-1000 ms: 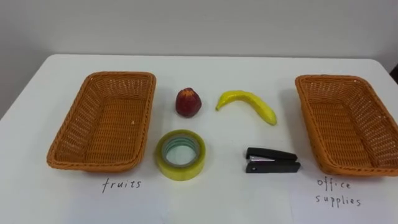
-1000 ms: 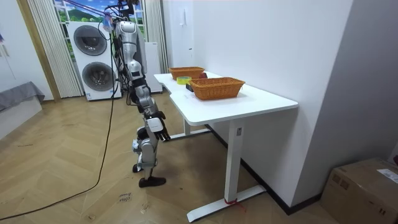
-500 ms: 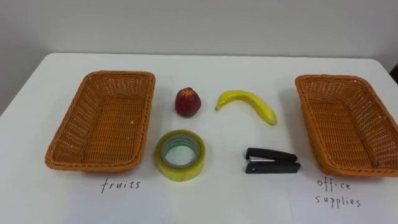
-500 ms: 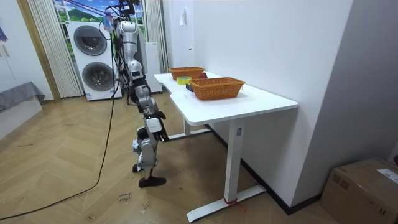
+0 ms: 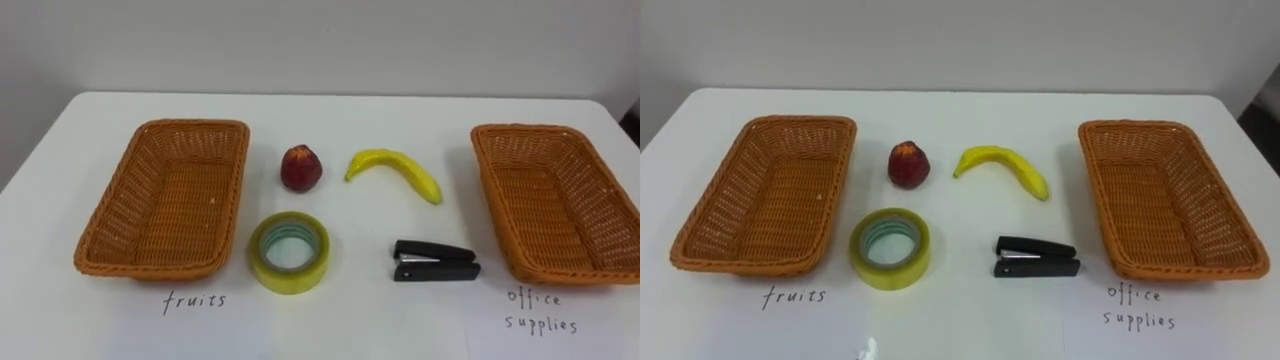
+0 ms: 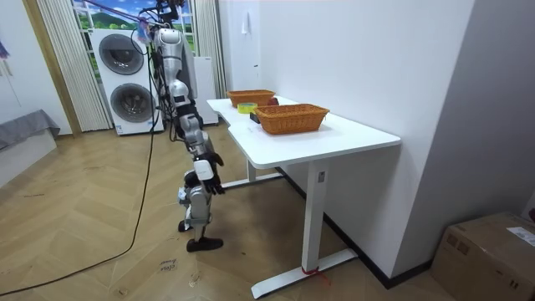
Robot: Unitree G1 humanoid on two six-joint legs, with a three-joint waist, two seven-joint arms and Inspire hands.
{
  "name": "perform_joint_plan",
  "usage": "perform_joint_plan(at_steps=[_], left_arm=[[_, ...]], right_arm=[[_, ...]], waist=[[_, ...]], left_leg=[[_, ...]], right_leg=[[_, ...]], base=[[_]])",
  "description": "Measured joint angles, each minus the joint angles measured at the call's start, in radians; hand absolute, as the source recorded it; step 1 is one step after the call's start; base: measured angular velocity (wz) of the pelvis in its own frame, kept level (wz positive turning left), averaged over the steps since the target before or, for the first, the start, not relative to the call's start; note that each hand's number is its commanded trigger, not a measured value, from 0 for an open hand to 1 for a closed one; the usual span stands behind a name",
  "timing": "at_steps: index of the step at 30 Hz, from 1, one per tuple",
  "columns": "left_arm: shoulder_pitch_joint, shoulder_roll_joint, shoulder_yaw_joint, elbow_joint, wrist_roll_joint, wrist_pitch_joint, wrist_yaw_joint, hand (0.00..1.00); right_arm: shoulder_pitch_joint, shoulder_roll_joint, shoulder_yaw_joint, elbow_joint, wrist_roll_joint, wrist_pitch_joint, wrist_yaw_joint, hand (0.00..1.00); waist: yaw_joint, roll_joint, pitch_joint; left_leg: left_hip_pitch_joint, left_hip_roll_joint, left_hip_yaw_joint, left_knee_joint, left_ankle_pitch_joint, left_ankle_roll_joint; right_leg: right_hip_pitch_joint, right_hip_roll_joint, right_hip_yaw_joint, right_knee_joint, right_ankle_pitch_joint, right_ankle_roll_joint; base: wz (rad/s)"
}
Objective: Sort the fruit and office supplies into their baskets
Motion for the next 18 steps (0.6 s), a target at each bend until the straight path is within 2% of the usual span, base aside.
perform_joint_plan(at_steps=[2,3,9,16,18], left_arm=[[0.013,0.001,0.016,-0.011,-0.004,0.009,0.002,0.00],[0.020,0.001,0.032,-0.022,0.002,0.013,0.002,0.00],[0.041,0.014,0.083,-0.053,0.007,0.020,0.017,0.00],[0.049,0.032,0.116,-0.079,0.026,0.021,0.019,0.00],[0.053,0.035,0.116,-0.079,0.028,0.021,0.019,0.00]], right_arm=[[-0.001,-0.004,-0.038,-0.008,0.034,0.008,-0.027,0.00],[-0.001,-0.005,-0.079,-0.028,0.054,0.021,-0.050,0.00],[-0.006,-0.017,-0.218,-0.094,0.164,0.023,-0.151,0.00],[0.007,-0.059,-0.323,-0.247,0.190,0.020,-0.261,0.00],[0.009,-0.073,-0.356,-0.334,0.188,0.016,-0.322,0.00]], waist=[[-0.008,-0.004,0.0000],[-0.023,-0.010,-0.0011],[-0.048,-0.037,-0.0009],[-0.056,-0.039,-0.0027],[-0.063,-0.041,-0.0029]], left_leg=[[-0.001,0.001,0.000,0.001,-0.001,0.001],[-0.002,0.001,-0.002,0.001,-0.001,0.002],[-0.001,-0.002,0.002,0.002,-0.002,0.002],[-0.004,-0.002,0.026,-0.001,-0.002,0.003],[-0.006,-0.002,0.030,-0.001,-0.003,0.004]], right_leg=[[-0.001,-0.001,-0.001,0.000,-0.002,0.001],[-0.003,-0.003,-0.004,0.002,-0.004,0.002],[-0.004,-0.001,0.002,0.007,-0.004,0.002],[-0.020,-0.002,0.017,0.022,-0.006,0.004],[-0.027,-0.003,0.023,0.033,-0.007,0.004]], base=[[0.02],[0.03],[-0.01],[-0.08],[-0.08]])
